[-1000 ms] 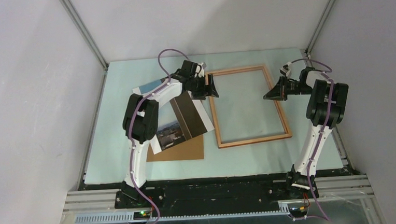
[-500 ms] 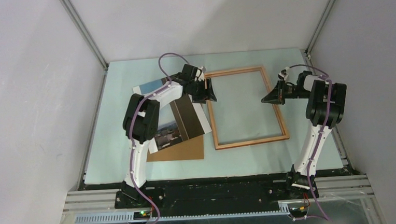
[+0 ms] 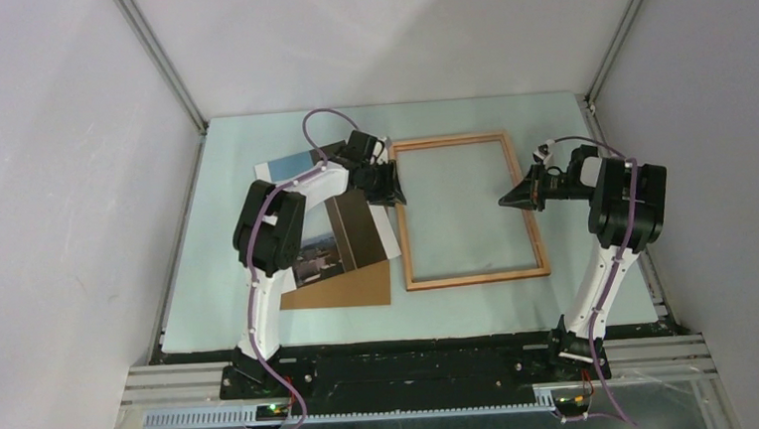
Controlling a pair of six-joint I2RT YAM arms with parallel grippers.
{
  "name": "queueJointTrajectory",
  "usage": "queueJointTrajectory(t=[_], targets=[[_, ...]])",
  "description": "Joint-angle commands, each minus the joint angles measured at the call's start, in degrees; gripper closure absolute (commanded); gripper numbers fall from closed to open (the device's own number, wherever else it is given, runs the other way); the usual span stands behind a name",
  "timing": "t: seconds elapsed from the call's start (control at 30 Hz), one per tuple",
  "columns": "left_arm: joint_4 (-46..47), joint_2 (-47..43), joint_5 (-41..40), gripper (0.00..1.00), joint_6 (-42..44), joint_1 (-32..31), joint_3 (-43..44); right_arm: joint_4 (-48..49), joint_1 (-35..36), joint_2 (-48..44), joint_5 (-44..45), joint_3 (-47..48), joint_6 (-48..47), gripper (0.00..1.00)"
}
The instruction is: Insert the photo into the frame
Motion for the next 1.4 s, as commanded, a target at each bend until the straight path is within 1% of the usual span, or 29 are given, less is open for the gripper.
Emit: queueJointTrajectory(t=[0.0,0.13,0.33,0.67,0.87,0.97,1.13,1.2,1.37], targets=[[0.5,-4.2,0.4,0.60,2.3,0.3,-1.2,3.4,0.6,-4.3,-0.6,-1.8,2.6,1.00],[-0.1,-4.6,0.6,0.66,3.7,0.4,-1.5,5.0,0.6,-5.3,-1.3,-2.9,3.4,1.00],[-0.4,-4.0,1.4,0.70,4.2,0.5,-1.1,5.8,0.7,-6.0,-2.4,-3.6,3.4,1.00],[-0.4,-3.3,0.0,0.72,2.0,0.5,-0.7,7.1,1.0,-7.2,-3.8,-4.8,5.1,1.00],[-0.4,-2.9,0.4,0.80,1.6,0.5,-0.5,9.0,1.0,-7.6,-5.8,-5.0,7.4,1.00],[-0.4,-2.8,0.5,0.86,1.9,0.5,-0.7,9.4,0.9,-7.9,-6.5,-5.0,8.1,1.00],[-0.5,-2.6,0.8,0.98,2.2,0.5,-0.7,11.2,0.9,-8.3,-7.5,-5.5,9.3,1.00],[-0.5,-2.6,1.2,1.00,2.1,0.5,-0.7,13.2,0.8,-8.4,-8.3,-6.1,10.9,1.00],[-0.5,-2.8,1.5,1.00,2.6,0.5,-0.9,16.7,0.6,-8.7,-9.9,-7.4,13.8,1.00]])
